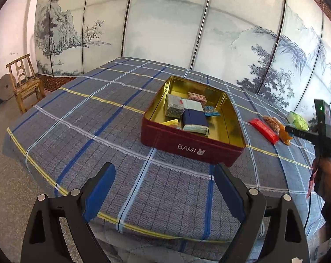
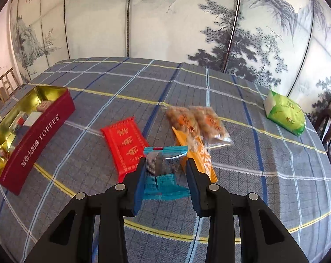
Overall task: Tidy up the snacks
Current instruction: 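Carry the teal-ended packet with the right gripper over the tin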
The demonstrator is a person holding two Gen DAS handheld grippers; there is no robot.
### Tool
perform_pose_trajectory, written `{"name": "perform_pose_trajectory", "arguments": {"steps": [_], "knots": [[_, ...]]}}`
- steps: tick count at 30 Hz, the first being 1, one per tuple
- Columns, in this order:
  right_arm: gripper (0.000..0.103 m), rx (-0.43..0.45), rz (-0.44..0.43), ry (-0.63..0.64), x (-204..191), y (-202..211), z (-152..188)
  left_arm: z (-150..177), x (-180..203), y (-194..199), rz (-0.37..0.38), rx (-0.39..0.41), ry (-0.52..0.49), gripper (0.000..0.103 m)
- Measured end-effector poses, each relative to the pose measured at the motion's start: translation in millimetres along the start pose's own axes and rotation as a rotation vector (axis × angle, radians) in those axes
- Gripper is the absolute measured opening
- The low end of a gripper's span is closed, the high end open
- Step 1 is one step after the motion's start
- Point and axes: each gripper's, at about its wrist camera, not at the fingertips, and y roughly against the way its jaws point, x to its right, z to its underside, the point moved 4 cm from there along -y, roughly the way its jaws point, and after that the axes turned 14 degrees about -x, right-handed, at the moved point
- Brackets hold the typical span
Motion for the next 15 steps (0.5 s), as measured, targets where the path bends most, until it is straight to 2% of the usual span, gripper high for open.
{"name": "perform_pose_trajectory", "arguments": {"steps": [7,15], "knots": [[0.037,0.041,0.011,0.007,-27.6,16.5,-32.5,29.1,-4.6,-9.8,-0.021,-0.071,0.008,0.089],[0.037,0.055,-0.020,0.041,-69.7,20.3,-53.4,33.0,-0.7,-14.1,-0.012,-0.087,0.001,0.089]]}}
